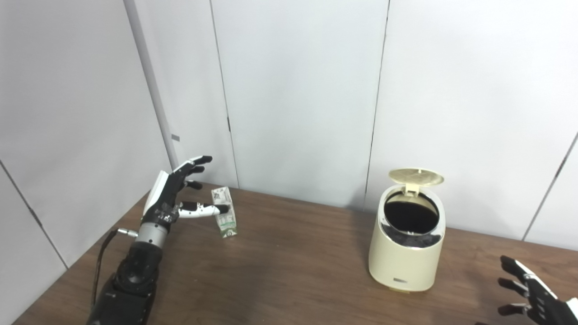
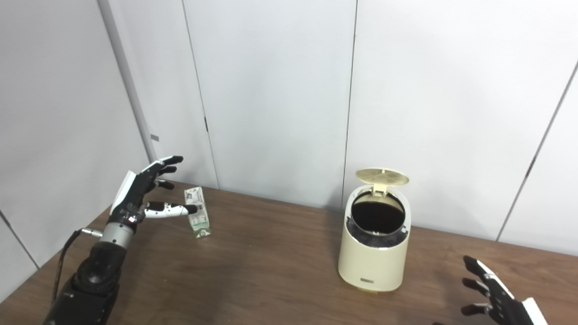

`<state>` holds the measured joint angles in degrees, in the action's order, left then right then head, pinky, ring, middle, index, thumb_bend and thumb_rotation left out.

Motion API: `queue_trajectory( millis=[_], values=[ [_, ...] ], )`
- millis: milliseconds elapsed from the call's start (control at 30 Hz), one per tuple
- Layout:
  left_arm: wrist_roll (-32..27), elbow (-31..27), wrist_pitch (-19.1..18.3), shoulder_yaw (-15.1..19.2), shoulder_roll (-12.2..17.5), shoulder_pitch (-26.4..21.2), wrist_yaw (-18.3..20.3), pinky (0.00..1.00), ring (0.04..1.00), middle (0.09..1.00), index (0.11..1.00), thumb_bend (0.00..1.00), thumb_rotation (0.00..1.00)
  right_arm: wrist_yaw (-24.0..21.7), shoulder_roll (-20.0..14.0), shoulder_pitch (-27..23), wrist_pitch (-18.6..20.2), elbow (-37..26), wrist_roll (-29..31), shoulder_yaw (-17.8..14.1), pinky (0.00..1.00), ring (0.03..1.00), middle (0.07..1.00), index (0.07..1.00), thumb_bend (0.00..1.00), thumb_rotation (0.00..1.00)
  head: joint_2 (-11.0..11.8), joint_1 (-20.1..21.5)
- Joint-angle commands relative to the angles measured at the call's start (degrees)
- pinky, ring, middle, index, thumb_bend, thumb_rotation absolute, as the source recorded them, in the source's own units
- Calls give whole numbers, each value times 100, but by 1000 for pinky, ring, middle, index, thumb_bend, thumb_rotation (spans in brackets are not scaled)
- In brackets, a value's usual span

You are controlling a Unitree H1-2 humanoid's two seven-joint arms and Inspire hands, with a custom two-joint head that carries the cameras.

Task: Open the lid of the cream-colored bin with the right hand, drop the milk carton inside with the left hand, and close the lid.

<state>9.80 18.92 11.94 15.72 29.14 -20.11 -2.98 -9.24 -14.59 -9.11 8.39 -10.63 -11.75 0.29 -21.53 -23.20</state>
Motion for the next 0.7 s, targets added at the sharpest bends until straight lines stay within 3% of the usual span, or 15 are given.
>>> queue_trajectory(
  millis=[0,200,500,667],
  values=[
    [97,68,192,-10,202,-276,-208,684,841,871,879,975,100,-2,-99,-215,-112,-260,111,-55,583,847,912,883,839,235,3,3],
    [196,675,498,-109,167,-394,-493,733,864,887,926,1000,193,-14,-205,-174,-146,-276,50,-48,550,820,904,881,849,279,-25,25],
    [214,1147,683,-291,94,-436,-773,900,884,889,918,999,185,-40,-321,-136,29,-432,45,-46,510,786,880,864,857,260,-86,21],
    [5,1591,1126,-301,-21,-503,-818,763,846,871,888,968,142,-88,-371,-109,44,-472,68,-64,509,784,873,862,861,281,-131,51]
  ],
)
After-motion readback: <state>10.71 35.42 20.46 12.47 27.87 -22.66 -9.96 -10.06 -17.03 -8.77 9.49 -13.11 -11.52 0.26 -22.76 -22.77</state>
